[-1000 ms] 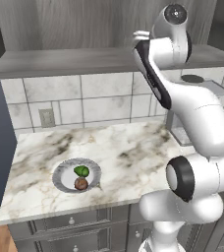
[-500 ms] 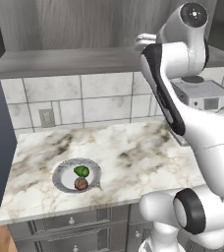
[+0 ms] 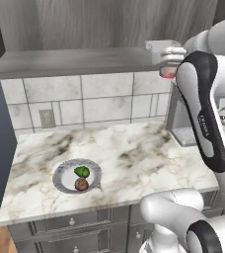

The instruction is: Pick the avocado and bread from the counter and place them on the plate. Then pick the jam from the cabinet and place it next to the plate. Lastly close the cabinet door.

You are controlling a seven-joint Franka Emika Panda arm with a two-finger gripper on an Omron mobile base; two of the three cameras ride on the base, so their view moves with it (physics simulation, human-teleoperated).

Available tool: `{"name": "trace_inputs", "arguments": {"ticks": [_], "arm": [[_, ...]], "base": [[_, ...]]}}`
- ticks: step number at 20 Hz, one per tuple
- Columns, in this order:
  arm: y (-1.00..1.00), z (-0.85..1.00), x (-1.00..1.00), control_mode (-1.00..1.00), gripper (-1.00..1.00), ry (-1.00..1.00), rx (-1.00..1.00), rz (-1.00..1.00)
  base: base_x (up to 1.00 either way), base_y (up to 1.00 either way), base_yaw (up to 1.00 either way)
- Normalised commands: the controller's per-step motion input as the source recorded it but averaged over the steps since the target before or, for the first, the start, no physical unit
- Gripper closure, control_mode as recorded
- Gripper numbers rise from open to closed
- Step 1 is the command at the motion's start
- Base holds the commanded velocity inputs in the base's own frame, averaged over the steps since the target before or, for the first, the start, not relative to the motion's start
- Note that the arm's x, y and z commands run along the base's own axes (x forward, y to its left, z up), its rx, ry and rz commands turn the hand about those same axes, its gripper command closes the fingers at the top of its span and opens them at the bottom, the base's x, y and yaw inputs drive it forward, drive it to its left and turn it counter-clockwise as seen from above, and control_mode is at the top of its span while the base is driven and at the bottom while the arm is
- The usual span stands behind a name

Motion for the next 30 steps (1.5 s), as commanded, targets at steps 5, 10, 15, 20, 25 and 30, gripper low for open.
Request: {"name": "trace_inputs", "arguments": {"ticks": [5, 10, 15, 20, 25, 30], "arm": [[0.0, -0.09, -0.62, -1.0, 1.0, 0.02, 0.0, 0.27], [0.0, -0.24, -0.17, -1.0, 1.0, 0.06, 0.0, 0.26], [0.0, -0.34, 0.0, -1.0, 1.0, 0.11, 0.0, 0.24], [0.0, -0.35, 0.0, -1.0, 1.0, 0.09, 0.0, 0.22], [0.09, -0.38, 0.0, -1.0, 1.0, 0.05, 0.0, 0.15], [0.2, -0.4, 0.0, -1.0, 1.0, -0.01, -0.01, 0.02]], "base": [[0.0, 0.0, 0.0], [0.0, 0.0, 0.0], [0.0, 0.0, 0.0], [0.0, 0.0, 0.0], [0.0, 0.0, 0.0], [0.0, 0.0, 0.0]]}}
